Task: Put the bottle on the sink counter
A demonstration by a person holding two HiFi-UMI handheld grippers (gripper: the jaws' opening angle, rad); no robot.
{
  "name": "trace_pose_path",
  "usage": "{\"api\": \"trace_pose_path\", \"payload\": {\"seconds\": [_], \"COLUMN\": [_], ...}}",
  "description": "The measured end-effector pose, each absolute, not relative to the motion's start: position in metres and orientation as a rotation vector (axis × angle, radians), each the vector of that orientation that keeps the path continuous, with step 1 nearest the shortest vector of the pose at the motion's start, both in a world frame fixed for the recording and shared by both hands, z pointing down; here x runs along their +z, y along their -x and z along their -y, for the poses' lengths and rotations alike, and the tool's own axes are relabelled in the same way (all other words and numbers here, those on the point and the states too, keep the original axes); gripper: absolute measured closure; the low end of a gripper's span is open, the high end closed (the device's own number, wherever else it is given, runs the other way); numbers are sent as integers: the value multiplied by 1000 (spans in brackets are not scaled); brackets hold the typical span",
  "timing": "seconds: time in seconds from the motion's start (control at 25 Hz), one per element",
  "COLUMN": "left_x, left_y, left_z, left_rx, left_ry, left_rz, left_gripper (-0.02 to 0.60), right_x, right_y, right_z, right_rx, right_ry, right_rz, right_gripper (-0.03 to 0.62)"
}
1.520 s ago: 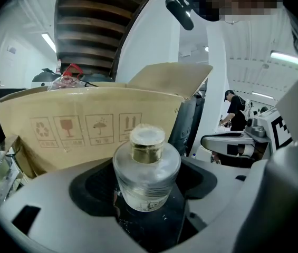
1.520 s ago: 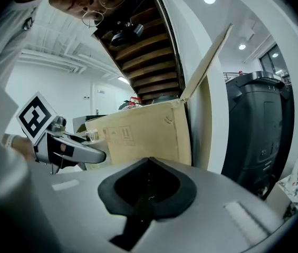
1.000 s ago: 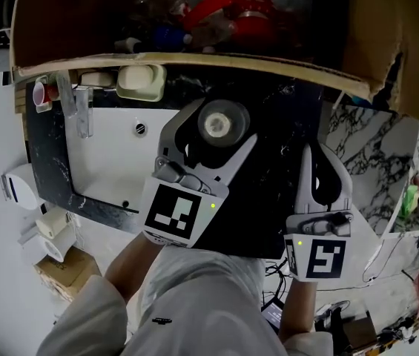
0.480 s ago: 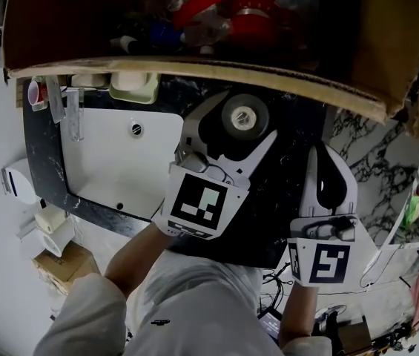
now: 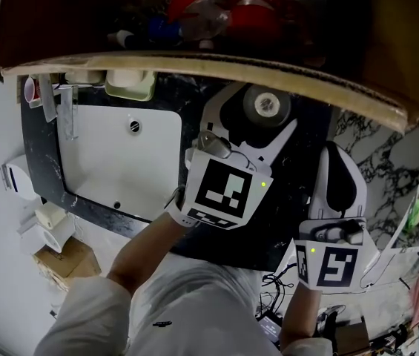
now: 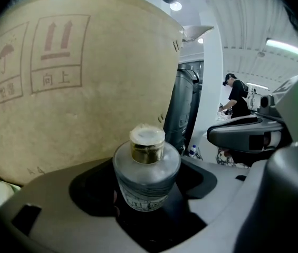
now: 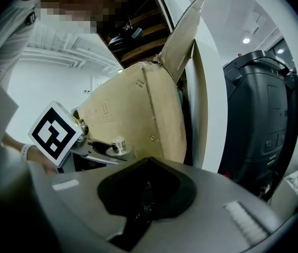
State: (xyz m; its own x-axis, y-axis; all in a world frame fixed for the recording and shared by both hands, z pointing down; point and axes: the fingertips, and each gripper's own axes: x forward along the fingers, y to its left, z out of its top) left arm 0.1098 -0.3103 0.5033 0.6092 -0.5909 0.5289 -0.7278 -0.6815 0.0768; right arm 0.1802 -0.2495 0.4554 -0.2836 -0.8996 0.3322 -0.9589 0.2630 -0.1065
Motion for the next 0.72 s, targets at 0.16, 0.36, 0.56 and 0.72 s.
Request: {"api": "trace_pose_path", "payload": {"seconds": [0.16,0.36,0.56,0.72], "left_x": [508,511,517,526], "left_y": [-118,-128,-131,-130], "left_z": [315,322,324,327], "left_rx": [704,704,729,745], "left_ry": [-2569,-2595,-2592,-2575], "left_rz": [1083,1103,1115,1133], "left_gripper": [247,247,247,247], "right_x": [459,461,461,461], "right_y": [-180,-178,-176,-178], "right_z": [250,251,248,246], "right_rx": [428,439,431,428], "right_ry": [-1738,-1747,-1729,-1730], "right_rz": [2331,2344,2355,2352], "right_gripper": [583,583,583,583]}}
